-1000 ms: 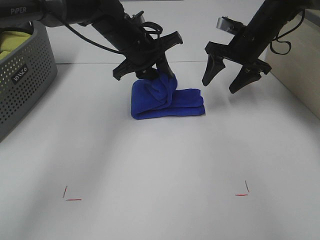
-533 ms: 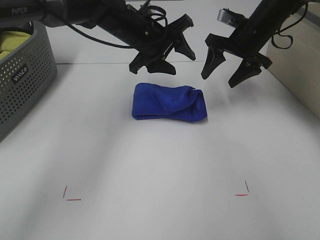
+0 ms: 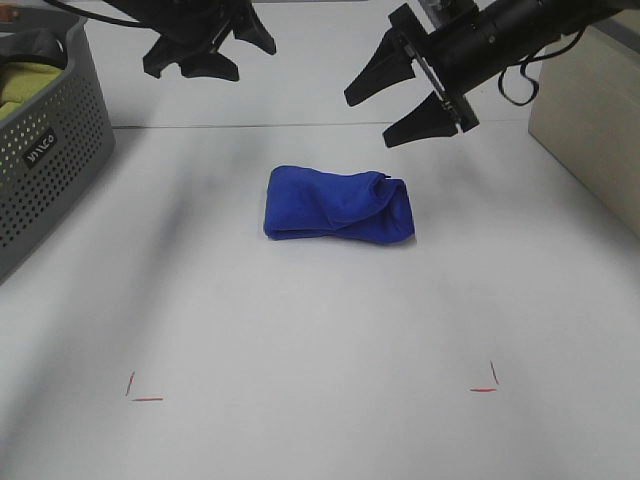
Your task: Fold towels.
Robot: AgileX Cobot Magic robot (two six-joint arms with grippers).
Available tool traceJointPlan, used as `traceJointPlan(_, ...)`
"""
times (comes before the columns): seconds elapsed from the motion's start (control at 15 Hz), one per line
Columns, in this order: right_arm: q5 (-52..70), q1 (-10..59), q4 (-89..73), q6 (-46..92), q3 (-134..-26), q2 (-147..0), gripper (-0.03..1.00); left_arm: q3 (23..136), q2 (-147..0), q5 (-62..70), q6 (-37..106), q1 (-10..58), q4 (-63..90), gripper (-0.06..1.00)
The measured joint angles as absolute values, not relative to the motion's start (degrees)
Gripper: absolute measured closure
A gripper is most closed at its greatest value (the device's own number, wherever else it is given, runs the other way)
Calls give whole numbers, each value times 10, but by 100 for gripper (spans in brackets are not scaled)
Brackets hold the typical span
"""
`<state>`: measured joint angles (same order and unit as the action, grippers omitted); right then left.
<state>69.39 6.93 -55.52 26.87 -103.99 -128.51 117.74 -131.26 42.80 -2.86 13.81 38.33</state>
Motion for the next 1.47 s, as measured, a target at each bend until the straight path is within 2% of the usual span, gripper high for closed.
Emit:
traceJointPlan(0.2, 649, 69, -699, 397, -939, -1288, 21, 1177, -1312, 443, -29, 127, 372, 37)
traceJointPlan(0.4, 635, 69, -767, 450, -924, -1321, 21, 1177, -1312, 446, -29, 127, 368, 37)
traceJointPlan(0.67, 606, 69, -761, 464, -924, -1359, 21, 1177, -1312, 446, -28, 127, 366, 37)
traceJointPlan(1.0, 532, 69, -673, 460, -924, -1360, 21, 1177, -1312, 446, -19, 127, 365, 37)
traceJointPlan(1.33, 529, 69, -661, 460, -924, -1353, 21, 1177, -1312, 449, -19, 127, 364, 37)
traceJointPlan(1.47, 537, 69, -650, 458, -924, -1303, 21, 1177, -1312, 461, -17, 127, 364, 37)
